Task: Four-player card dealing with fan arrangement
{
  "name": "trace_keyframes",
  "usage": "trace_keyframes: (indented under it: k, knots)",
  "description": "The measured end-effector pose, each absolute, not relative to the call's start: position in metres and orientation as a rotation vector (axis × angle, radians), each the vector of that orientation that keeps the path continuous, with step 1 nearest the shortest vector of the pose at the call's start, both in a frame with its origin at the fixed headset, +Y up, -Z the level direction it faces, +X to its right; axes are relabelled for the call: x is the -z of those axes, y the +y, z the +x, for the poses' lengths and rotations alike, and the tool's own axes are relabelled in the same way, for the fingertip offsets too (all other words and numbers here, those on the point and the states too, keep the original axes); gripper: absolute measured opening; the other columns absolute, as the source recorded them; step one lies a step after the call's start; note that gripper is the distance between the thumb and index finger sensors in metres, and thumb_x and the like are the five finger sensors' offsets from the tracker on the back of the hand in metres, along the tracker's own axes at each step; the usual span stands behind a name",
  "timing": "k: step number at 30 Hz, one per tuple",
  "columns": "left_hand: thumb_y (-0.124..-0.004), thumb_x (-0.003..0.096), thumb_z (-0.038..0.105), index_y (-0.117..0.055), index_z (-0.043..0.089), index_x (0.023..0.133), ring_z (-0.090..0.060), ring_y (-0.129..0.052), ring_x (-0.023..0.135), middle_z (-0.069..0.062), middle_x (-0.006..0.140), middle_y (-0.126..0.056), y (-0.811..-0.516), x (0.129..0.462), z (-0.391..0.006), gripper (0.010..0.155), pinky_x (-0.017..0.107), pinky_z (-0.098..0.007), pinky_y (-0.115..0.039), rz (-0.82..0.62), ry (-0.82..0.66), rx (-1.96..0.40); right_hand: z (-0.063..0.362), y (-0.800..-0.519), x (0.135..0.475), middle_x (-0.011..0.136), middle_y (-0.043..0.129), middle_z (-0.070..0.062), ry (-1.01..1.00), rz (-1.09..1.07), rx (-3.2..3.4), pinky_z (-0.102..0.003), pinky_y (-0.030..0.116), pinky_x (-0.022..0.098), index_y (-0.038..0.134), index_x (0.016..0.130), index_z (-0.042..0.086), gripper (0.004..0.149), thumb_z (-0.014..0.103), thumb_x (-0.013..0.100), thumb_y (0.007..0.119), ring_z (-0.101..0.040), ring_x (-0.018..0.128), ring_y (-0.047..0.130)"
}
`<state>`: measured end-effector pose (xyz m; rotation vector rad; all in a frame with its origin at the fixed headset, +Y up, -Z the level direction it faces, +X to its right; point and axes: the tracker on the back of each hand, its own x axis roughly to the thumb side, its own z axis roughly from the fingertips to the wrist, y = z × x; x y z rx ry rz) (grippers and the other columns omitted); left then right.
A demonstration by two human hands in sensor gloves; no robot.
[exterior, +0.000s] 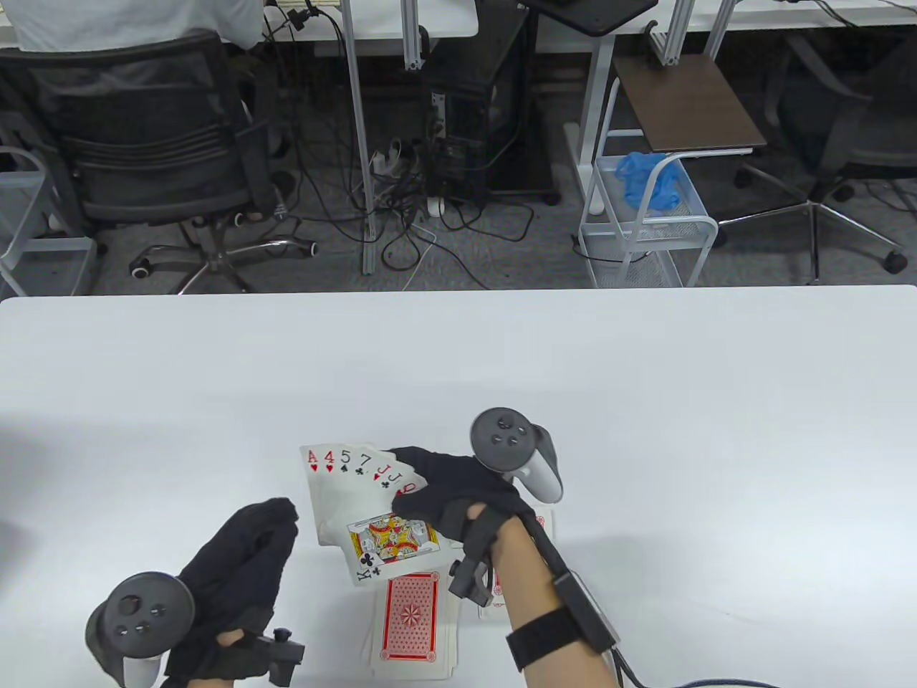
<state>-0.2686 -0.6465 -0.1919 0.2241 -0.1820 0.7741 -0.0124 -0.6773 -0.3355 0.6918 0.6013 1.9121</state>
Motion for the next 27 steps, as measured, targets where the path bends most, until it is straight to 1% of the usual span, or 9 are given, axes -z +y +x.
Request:
trace_keyframes:
  k: [2,4,7,12,15,18,22,25,27]
  knots:
    - [-0.085,0.0511,0.043,-0.095,0.016,0.089,-0.050,-0.089,0.091,-0.016,0.102,-0.092,-0.657,0.199,-0.251,0.048,0.065,-0.063,-0.077,-0.024,-0.199,-0.627,-0.036,-0.691,0.346,0.099,0.091,-0.016,0.740,0.709,-1.953,-0.039,0.101,0.038,0.072,0.109,0.012,0.061,0.014,0.051,0.090,-0.037,0.066,0.112]
    - [-0.082,0.0524,0.044,-0.082,0.020,0.103,-0.048,-0.065,0.112,-0.010,0.123,-0.066,-0.680,0.208,-0.235,0.056,0.076,-0.067,-0.058,-0.294,-0.204,-0.411,-0.062,-0.710,0.352,0.099,0.091,-0.017,0.867,0.715,-2.002,-0.039,0.100,0.038,0.072,0.109,0.011,0.061,0.013,0.051,0.090,-0.037,0.066,0.112]
    - [-0.080,0.0535,0.046,-0.073,0.023,0.111,-0.045,-0.048,0.119,-0.008,0.128,-0.050,-0.709,0.217,-0.237,0.062,0.079,-0.069,-0.045,-0.518,-0.148,-0.384,-0.089,-0.732,0.355,0.099,0.091,-0.017,0.989,0.721,-2.153,-0.040,0.100,0.039,0.072,0.109,0.011,0.061,0.013,0.051,0.090,-0.037,0.067,0.111]
    - [-0.079,0.0544,0.044,-0.068,0.026,0.114,-0.040,-0.031,0.121,-0.006,0.129,-0.037,-0.741,0.225,-0.248,0.064,0.079,-0.068,-0.031,-0.683,-0.056,-0.419,-0.126,-0.744,0.349,0.098,0.085,-0.023,0.975,0.748,-2.417,-0.047,0.091,0.046,0.064,0.112,0.004,0.066,0.013,0.051,0.090,-0.036,0.071,0.101]
    - [-0.078,0.0547,0.046,-0.060,0.034,0.115,-0.034,-0.023,0.120,0.003,0.129,-0.027,-0.753,0.226,-0.250,0.065,0.079,-0.063,-0.021,-0.767,0.016,-0.432,-0.133,-0.733,0.344,0.098,0.082,-0.022,0.854,0.850,-2.741,-0.051,0.086,0.049,0.055,0.117,0.003,0.077,0.024,0.052,0.090,-0.037,0.072,0.096]
    - [-0.077,0.0555,0.047,-0.060,0.035,0.115,-0.033,-0.022,0.119,0.004,0.130,-0.027,-0.754,0.227,-0.250,0.063,0.079,-0.063,-0.018,-0.758,0.023,-0.432,-0.123,-0.706,0.336,0.110,0.073,-0.026,0.501,0.889,-2.893,-0.064,0.075,0.059,0.060,0.116,0.007,0.073,0.030,0.053,0.088,-0.049,0.087,0.085]
    - [-0.075,0.0565,0.044,-0.058,0.032,0.116,-0.040,-0.025,0.119,-0.004,0.129,-0.030,-0.748,0.227,-0.250,0.063,0.079,-0.064,-0.021,-0.729,0.008,-0.459,-0.090,-0.671,0.314,0.111,0.071,-0.029,0.154,0.852,-2.864,-0.069,0.070,0.061,0.059,0.116,0.005,0.074,0.038,0.056,0.084,-0.055,0.090,0.080]
    - [-0.076,0.0554,0.046,-0.060,0.030,0.115,-0.041,-0.029,0.119,-0.005,0.129,-0.036,-0.727,0.225,-0.251,0.064,0.080,-0.065,-0.025,-0.565,-0.004,-0.422,-0.049,-0.658,0.288,0.111,0.070,-0.032,0.025,0.788,-2.858,-0.072,0.065,0.062,0.060,0.116,0.004,0.072,0.043,0.058,0.077,-0.060,0.091,0.075]
    - [-0.076,0.0531,0.052,-0.058,0.029,0.116,-0.041,-0.033,0.119,-0.005,0.129,-0.038,-0.714,0.223,-0.250,0.069,0.079,-0.065,-0.028,-0.388,-0.048,-0.409,-0.018,-0.656,0.269,0.112,0.068,-0.033,-0.063,0.754,-2.879,-0.074,0.061,0.063,0.060,0.117,0.004,0.073,0.045,0.058,0.075,-0.062,0.094,0.070]
